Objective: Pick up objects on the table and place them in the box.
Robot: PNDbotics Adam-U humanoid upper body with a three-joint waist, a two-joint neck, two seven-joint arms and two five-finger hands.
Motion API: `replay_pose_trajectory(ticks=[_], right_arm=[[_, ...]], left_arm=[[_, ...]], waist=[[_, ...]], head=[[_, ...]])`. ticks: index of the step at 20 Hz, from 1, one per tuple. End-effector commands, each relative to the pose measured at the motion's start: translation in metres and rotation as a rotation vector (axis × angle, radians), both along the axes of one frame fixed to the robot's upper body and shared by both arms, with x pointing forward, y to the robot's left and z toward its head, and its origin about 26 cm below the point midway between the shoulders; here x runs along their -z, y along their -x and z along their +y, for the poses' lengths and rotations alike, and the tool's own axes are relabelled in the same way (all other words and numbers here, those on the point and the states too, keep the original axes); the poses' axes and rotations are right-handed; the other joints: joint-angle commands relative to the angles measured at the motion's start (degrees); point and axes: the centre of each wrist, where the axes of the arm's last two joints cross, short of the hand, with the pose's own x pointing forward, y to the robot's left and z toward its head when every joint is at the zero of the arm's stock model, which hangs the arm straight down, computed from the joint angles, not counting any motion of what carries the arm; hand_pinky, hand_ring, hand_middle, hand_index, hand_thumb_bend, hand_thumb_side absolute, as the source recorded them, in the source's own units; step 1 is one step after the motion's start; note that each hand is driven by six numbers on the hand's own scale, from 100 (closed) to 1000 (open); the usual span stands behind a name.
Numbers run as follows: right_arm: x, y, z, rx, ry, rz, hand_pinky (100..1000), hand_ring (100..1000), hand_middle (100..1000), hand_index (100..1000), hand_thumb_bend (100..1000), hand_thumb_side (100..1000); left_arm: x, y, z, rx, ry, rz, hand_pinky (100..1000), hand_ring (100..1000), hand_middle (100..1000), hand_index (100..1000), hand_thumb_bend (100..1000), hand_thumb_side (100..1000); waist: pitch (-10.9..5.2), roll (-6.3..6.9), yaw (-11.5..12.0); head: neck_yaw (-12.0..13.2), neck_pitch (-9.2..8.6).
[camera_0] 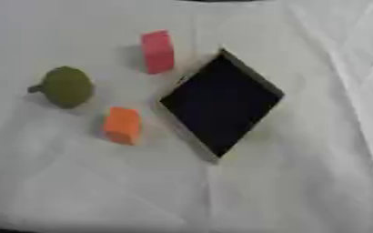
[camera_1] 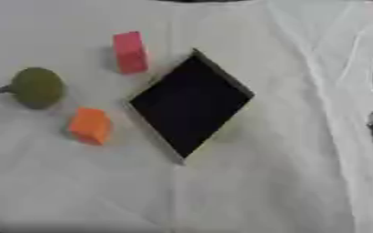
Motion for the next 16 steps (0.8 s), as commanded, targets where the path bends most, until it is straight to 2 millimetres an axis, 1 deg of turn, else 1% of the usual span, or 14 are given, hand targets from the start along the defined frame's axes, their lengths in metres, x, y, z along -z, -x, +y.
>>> replay_pose_trajectory(ticks=[1, 5, 9, 16], right_arm=[[-0.010, 0.003, -0.001, -0.004, 0.025, -0.034, 855, 901, 729, 808, 100, 605], [-0.010, 0.003, -0.002, -0.002, 0.033, -0.031, 855, 901, 728, 808, 100, 605], [-0.010, 0.004, -0.002, -0.001, 0.039, -0.031, 855, 900, 728, 808, 100, 604], [-0.010, 0.004, -0.003, -0.002, 0.049, -0.031, 855, 901, 728, 808, 100, 603]], left_arm=[[-0.011, 0.005, 0.005, -0.028, -0.202, 0.019, 798, 700, 713, 897, 288, 576], [-0.011, 0.009, 0.014, -0.074, -0.406, 0.069, 810, 721, 735, 905, 300, 603], [-0.010, 0.013, 0.022, -0.119, -0.576, 0.112, 813, 729, 740, 903, 299, 622], [-0.012, 0.017, 0.028, -0.164, -0.806, 0.146, 819, 742, 746, 903, 311, 655]], waist=[[-0.49, -0.24, -0.02], [-0.54, 0.10, 0.04], [-0.55, 0.29, -0.02], [-0.54, 0.47, -0.05]], head=[[0.00, 0.10], [-0.07, 0.08], [-0.07, 0.04], [0.03, 0.03]])
